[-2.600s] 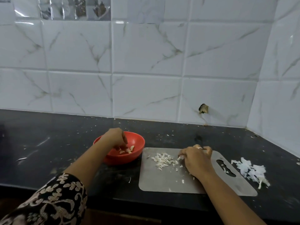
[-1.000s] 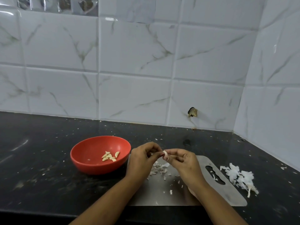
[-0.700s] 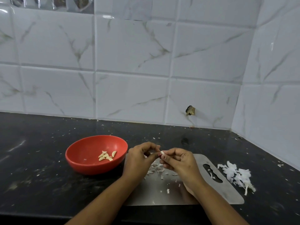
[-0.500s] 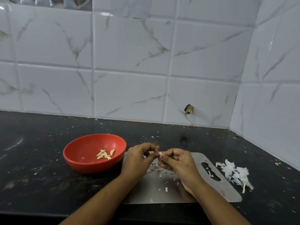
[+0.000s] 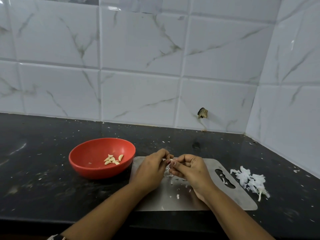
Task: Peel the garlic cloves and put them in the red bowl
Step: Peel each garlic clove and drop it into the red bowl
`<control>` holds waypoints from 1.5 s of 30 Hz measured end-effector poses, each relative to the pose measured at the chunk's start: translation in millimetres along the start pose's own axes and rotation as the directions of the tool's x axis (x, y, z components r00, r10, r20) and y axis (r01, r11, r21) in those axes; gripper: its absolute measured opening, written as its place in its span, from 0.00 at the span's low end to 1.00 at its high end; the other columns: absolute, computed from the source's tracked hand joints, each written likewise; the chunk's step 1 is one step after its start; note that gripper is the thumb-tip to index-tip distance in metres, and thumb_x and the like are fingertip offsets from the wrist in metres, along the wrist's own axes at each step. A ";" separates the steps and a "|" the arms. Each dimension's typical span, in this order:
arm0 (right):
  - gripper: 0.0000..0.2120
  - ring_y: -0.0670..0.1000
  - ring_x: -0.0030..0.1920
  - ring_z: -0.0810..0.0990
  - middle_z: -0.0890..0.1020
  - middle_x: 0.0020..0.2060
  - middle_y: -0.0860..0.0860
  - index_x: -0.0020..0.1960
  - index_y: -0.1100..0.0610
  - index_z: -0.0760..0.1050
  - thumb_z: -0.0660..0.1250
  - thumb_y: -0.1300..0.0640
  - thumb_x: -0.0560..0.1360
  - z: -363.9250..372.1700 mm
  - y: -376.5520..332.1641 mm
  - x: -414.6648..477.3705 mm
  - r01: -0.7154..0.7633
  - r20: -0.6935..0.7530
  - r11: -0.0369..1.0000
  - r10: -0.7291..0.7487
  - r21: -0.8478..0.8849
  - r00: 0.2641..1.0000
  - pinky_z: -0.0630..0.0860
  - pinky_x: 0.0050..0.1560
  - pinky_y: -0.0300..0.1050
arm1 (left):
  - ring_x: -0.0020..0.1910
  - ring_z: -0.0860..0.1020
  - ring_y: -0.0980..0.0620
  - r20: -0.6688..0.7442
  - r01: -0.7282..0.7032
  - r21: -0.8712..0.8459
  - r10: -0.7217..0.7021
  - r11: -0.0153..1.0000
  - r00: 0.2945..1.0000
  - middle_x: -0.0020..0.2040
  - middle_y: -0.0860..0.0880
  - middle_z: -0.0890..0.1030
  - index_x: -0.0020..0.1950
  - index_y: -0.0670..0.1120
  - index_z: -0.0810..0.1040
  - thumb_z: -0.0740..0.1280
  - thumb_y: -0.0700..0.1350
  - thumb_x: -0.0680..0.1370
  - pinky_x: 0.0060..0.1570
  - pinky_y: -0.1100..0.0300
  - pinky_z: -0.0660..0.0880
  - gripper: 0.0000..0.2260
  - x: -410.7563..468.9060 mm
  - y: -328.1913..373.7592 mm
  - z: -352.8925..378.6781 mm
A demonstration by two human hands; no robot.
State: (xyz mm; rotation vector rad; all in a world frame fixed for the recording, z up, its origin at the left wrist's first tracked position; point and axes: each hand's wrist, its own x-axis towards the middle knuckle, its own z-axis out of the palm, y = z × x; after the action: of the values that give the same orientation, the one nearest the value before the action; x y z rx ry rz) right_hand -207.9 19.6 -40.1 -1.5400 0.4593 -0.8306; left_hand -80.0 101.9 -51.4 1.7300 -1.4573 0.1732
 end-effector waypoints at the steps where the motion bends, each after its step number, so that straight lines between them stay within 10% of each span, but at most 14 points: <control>1: 0.02 0.51 0.37 0.85 0.85 0.38 0.59 0.44 0.64 0.81 0.70 0.66 0.74 0.4 -0.2 0.0 0.005 -0.007 1.000 -0.005 0.000 1.000 0.81 0.40 0.38 | 0.50 0.77 0.60 0.004 0.000 0.006 0.000 1.000 1.000 0.53 0.57 0.81 0.45 0.57 0.68 0.61 0.45 0.81 0.44 0.76 0.66 0.08 0.1 0.0 0.5; 11: 0.04 0.50 0.37 0.84 0.85 0.36 0.56 0.49 0.64 0.80 0.67 0.65 0.76 -4.1 -3.0 3.8 -0.050 -0.089 0.984 0.065 0.169 0.994 0.80 0.39 0.37 | 0.38 0.78 0.65 -0.038 0.069 -0.046 -0.070 0.997 0.997 0.37 0.60 0.80 0.42 0.55 0.73 0.70 0.43 0.76 0.39 0.72 0.72 0.09 0.2 0.3 -1.1; 45: 0.04 0.48 0.33 0.81 0.83 0.33 0.56 0.47 0.64 0.80 0.67 0.65 0.76 -4.4 -2.6 0.8 -0.080 0.103 0.996 0.076 0.036 0.992 0.78 0.37 0.37 | 0.33 0.73 0.62 -0.157 -0.002 -0.236 -0.036 0.972 0.987 0.40 0.57 0.80 0.39 0.56 0.78 0.73 0.41 0.73 0.35 0.70 0.69 0.10 2.7 -2.7 -2.7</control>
State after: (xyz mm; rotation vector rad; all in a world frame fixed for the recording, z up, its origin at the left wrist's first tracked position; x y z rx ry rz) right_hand -211.0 16.5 -37.5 -1.5101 0.4233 -0.6935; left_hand -75.8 101.6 -49.5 1.5006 -1.2901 0.1213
